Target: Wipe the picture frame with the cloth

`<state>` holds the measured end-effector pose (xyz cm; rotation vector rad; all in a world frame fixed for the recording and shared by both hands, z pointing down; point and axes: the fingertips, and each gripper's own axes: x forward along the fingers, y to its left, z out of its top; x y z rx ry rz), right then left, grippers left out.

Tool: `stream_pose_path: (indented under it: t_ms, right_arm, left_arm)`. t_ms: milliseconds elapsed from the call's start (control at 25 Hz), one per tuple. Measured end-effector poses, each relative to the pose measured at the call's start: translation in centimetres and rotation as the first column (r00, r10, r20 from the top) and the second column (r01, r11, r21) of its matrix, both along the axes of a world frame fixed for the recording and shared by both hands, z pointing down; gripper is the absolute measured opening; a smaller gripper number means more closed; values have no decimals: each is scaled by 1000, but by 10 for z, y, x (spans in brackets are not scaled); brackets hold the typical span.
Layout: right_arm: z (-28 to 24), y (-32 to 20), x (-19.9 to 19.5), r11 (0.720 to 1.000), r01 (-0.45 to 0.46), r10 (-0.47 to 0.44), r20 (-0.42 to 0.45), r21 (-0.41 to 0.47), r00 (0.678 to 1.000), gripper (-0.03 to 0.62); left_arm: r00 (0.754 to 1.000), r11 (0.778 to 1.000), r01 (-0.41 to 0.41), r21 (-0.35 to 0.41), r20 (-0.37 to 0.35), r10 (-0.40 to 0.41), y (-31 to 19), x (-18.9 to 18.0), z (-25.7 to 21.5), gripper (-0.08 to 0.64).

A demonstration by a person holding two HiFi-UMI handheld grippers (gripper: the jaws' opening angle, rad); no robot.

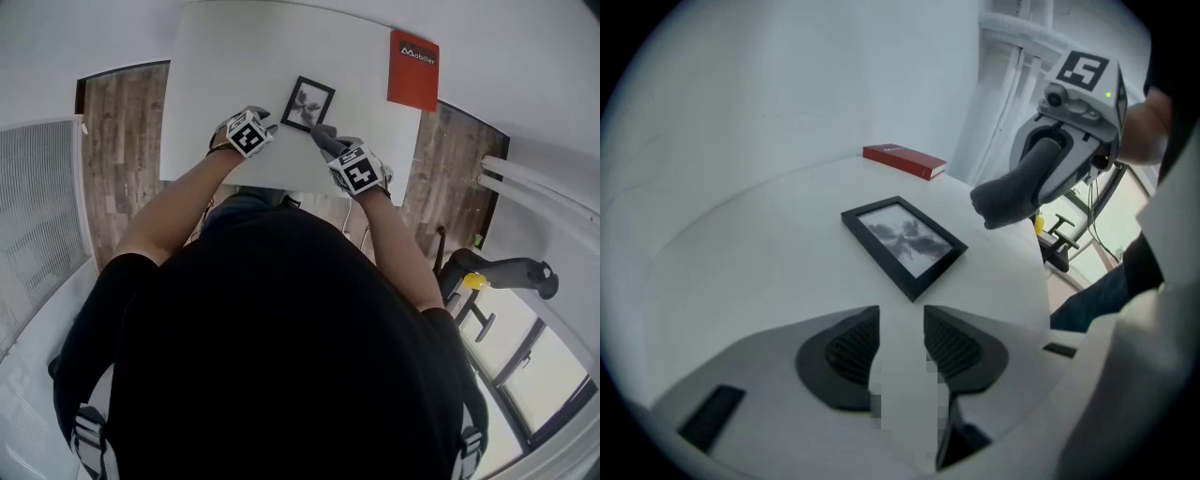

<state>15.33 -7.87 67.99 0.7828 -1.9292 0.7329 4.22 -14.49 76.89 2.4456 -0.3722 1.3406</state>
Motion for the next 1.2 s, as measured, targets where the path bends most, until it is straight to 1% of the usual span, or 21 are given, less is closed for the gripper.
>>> stream_pose_path:
  t_ms: [160, 280, 520, 680, 920, 1080, 1200]
  right_arm:
    - [-20, 2, 15, 998, -59, 58, 27, 32, 998, 106]
    - [-32, 4, 28, 993, -105, 102, 43, 61, 994, 106]
    - [-67, 10, 55, 970, -195, 184, 86, 144, 979, 106]
    - [-95, 17, 71, 942, -278, 253, 148, 187, 956, 106]
    - [-132, 36, 94, 891, -361, 314, 202, 275, 928, 106]
    - [-142, 56, 114, 856, -411, 356, 219, 313, 908, 106]
    - [-143, 75, 130, 829, -453, 395, 230, 328, 889, 106]
  left_arm:
    - [997, 998, 70, 6, -24, -69, 3, -19, -18, 150]
    - [992, 993, 117, 5, -54, -117, 9, -30, -30, 150]
    - [974, 983, 184, 20, -136, -179, 26, -37, -73, 150]
    - [955, 976, 213, 36, -218, -200, 32, -32, -108, 150]
    - [926, 969, 238, 69, -317, -205, 42, -23, -156, 150]
    - [909, 967, 245, 69, -362, -205, 56, -14, -175, 149]
    - [907, 971, 234, 57, -372, -197, 73, -5, -179, 146]
